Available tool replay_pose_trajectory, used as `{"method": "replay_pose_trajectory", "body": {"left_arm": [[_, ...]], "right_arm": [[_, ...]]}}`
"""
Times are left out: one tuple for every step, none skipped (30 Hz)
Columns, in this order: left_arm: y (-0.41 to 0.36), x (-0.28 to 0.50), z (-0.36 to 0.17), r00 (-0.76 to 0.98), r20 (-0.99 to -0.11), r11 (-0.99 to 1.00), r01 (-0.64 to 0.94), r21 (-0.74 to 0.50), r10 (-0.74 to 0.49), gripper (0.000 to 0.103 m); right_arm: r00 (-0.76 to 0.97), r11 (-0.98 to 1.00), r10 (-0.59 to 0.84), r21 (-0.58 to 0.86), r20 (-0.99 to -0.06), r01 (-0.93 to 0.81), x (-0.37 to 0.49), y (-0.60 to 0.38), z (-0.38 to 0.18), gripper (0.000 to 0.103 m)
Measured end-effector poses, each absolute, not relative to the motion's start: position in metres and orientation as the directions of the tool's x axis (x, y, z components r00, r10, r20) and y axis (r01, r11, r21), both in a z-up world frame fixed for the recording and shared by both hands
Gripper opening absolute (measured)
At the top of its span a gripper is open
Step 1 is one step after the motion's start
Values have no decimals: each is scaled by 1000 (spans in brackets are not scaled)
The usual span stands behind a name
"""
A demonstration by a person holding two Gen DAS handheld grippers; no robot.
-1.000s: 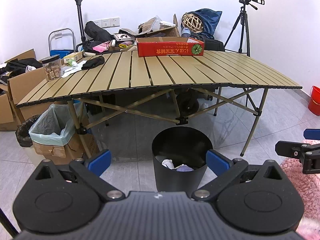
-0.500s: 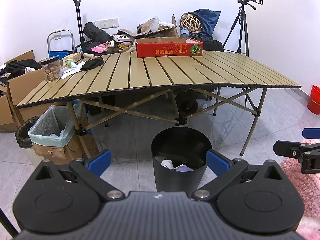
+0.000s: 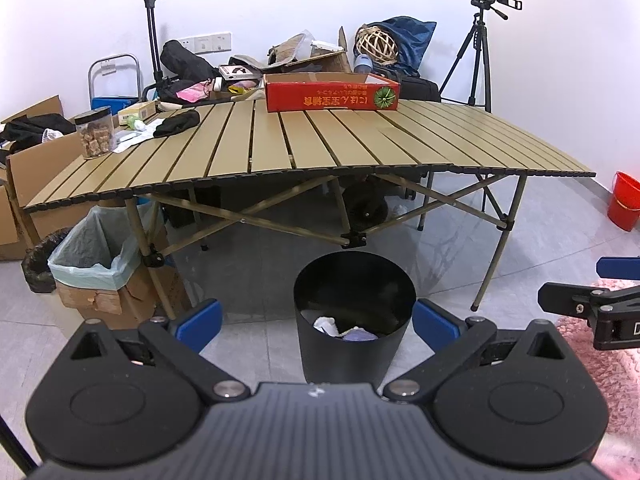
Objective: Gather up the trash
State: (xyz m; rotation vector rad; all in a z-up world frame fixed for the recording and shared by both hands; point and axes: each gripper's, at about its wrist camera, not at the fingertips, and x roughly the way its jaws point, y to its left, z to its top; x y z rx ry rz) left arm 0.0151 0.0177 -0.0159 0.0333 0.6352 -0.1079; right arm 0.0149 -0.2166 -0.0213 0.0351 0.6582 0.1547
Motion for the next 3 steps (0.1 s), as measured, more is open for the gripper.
{"method": "replay_pose_trajectory", "body": {"left_arm": [[18, 15, -16, 800, -593, 994, 112, -4, -93, 103], [18, 15, -16, 801, -591, 994, 112, -5, -94, 103], [18, 15, -16, 801, -591, 994, 112, -5, -93, 103]], "right_arm": [[780, 988, 155, 81, -607, -133, 15, -216, -21, 103], [779, 988, 155, 81, -607, -133, 15, -216, -21, 103], [778, 988, 156, 82, -609, -134, 15, -215, -22, 103]]}}
